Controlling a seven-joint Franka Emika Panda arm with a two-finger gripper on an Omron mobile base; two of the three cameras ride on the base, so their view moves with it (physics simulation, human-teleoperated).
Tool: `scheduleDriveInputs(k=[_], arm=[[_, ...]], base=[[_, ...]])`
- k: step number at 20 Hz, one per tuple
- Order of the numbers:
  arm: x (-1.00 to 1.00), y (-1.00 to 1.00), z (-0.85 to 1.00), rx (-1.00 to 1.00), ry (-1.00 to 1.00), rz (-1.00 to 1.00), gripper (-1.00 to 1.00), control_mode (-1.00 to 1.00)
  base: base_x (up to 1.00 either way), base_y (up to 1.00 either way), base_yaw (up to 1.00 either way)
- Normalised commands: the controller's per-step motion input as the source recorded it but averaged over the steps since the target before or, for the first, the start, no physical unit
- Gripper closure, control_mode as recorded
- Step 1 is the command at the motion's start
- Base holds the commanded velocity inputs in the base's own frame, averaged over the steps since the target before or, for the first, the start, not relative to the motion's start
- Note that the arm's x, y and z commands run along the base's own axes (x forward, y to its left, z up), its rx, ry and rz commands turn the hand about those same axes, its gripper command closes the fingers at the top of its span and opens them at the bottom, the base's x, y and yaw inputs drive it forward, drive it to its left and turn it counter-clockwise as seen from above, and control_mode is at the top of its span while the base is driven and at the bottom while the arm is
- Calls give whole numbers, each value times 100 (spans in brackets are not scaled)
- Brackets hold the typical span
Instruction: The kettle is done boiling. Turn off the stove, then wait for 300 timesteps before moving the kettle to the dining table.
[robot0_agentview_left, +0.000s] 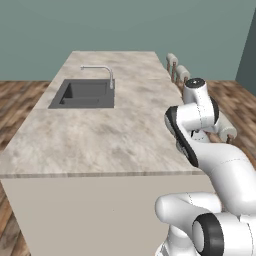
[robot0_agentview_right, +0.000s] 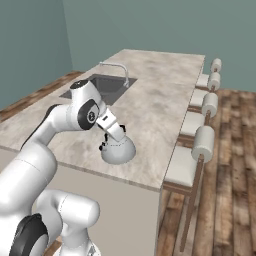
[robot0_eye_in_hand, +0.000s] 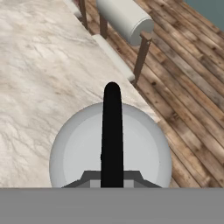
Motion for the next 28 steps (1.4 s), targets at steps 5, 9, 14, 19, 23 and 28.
scheduleDriveInputs(k=[5, 9, 14, 19, 23, 28], arm=[[0, 0, 0, 0, 0, 0, 100, 100], [0, 0, 0, 0, 0, 0, 100, 100], [5, 0, -1, 0, -1, 0, 100, -100], [24, 0, -14, 0, -3, 0, 100, -100], [36, 0, -24, 0, -5, 0, 100, -100], [34, -1, -22, 0, -5, 0, 100, -100]], base=[[17, -2, 0], [0, 0, 0], [3, 0, 0], [0, 0, 0], [0, 0, 0], [0, 0, 0]])
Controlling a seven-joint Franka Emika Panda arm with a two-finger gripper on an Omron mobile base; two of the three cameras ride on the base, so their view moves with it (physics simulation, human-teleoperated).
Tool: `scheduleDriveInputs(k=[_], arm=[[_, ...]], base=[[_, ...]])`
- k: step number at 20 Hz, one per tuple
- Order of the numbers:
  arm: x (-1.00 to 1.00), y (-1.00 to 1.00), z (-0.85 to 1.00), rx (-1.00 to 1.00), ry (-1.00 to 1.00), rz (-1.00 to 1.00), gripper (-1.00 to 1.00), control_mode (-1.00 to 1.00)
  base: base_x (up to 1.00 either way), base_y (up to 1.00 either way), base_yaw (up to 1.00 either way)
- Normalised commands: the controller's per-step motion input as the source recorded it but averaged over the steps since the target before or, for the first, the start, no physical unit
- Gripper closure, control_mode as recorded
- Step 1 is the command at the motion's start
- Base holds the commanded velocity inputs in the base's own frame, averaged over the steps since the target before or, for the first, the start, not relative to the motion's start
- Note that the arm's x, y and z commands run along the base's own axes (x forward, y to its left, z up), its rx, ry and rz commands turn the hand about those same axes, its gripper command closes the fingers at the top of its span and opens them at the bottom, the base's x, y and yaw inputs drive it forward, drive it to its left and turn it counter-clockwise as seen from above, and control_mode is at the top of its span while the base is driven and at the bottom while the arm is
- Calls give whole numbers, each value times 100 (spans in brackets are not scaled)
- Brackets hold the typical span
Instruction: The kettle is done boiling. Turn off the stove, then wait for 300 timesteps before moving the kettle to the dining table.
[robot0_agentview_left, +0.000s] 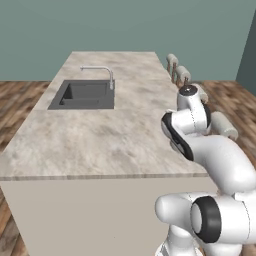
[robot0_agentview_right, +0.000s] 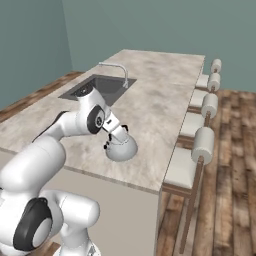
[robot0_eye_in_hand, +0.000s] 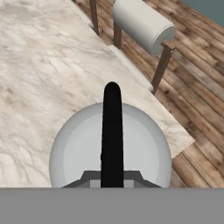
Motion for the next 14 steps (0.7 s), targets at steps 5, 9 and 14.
scheduleDriveInputs(k=[5, 9, 14], arm=[[36, -3, -7, 0, 0, 0, 100, -100], [39, -11, -9, 0, 0, 0, 100, -100], [37, -12, -11, 0, 0, 1, 100, -100]], base=[[0, 0, 0], [0, 0, 0], [0, 0, 0]])
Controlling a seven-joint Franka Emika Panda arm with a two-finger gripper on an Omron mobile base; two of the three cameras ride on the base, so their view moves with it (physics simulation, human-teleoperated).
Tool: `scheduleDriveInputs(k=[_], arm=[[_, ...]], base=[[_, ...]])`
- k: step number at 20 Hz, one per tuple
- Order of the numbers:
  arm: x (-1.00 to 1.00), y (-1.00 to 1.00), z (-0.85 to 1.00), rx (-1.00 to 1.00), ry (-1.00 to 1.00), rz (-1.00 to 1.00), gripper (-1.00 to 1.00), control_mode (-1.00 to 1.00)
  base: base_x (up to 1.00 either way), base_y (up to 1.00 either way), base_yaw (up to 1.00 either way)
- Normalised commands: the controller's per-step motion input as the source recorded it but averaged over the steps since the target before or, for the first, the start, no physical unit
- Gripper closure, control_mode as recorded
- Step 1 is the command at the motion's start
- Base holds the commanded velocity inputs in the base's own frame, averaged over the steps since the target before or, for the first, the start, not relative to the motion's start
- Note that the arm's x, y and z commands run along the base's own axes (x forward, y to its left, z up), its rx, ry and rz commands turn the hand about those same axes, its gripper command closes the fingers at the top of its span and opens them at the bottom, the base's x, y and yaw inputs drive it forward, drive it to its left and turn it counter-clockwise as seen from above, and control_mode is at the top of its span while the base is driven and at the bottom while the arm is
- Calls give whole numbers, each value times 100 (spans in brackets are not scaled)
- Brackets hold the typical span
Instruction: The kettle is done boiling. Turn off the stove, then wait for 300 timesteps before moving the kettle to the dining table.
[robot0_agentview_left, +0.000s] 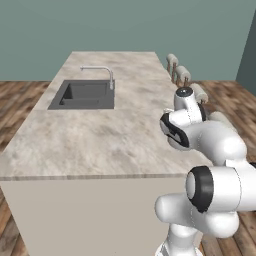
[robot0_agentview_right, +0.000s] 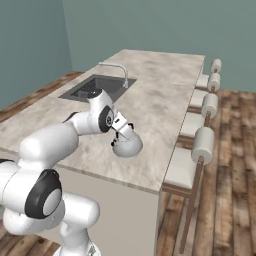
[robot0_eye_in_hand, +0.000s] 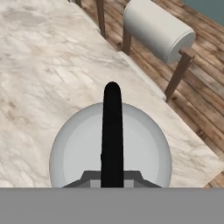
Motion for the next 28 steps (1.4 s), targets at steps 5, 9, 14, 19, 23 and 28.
scheduleDriveInputs(k=[5, 9, 14, 19, 23, 28], arm=[[30, -12, -12, 0, 0, 1, 100, -100], [25, -6, -14, 0, 0, 1, 100, -100], [25, -2, -24, 0, 0, 0, 100, -100], [17, -1, -16, 0, 0, 2, 100, -100], [13, -5, -16, 0, 0, 3, 100, -100], [9, -4, -17, 0, 0, 2, 100, -100]], base=[[0, 0, 0], [0, 0, 0], [0, 0, 0], [0, 0, 0], [0, 0, 0], [0, 0, 0]])
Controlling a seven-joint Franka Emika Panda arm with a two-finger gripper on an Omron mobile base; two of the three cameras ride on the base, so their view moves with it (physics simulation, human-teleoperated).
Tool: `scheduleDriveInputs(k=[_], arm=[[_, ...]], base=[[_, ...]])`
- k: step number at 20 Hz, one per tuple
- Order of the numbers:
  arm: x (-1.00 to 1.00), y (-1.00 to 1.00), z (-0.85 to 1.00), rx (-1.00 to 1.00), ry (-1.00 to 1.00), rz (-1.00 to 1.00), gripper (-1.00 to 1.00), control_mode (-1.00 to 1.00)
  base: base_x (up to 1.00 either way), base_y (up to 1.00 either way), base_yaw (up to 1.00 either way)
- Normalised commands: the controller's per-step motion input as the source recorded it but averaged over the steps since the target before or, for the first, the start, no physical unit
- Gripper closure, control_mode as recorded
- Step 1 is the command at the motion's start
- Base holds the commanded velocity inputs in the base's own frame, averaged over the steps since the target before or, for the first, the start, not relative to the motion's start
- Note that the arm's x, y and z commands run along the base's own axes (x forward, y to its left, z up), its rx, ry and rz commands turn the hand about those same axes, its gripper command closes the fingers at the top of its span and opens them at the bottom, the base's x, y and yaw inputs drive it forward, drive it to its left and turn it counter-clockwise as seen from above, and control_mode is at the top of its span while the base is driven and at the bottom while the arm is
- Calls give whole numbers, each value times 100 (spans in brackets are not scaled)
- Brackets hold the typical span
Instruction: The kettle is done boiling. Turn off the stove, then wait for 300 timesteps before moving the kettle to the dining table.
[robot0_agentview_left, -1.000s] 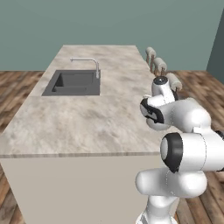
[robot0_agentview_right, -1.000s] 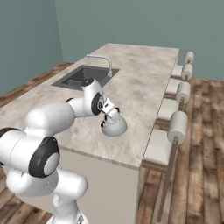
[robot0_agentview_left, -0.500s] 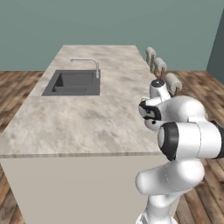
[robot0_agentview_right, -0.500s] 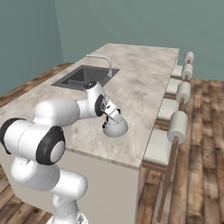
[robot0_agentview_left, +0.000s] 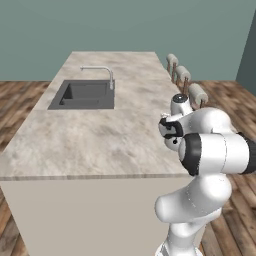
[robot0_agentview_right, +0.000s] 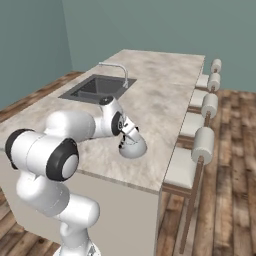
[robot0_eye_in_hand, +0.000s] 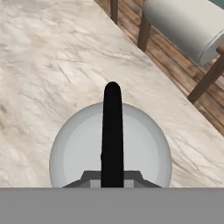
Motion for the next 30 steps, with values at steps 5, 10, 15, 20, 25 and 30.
scheduleDriveInputs(k=[5, 10, 15, 20, 25, 30], arm=[[7, -3, -18, 0, 0, 2, 100, -100], [10, -2, -18, 0, 0, 2, 100, -100], [13, 0, -18, 0, 0, 2, 100, -100], [11, 0, -16, 0, 0, 2, 100, -100], [11, 0, -16, 0, 0, 2, 100, -100], [5, 0, -19, 0, 0, 2, -100, -100]], base=[[0, 0, 0], [0, 0, 0], [0, 0, 0], [0, 0, 0], [0, 0, 0], [0, 0, 0]])
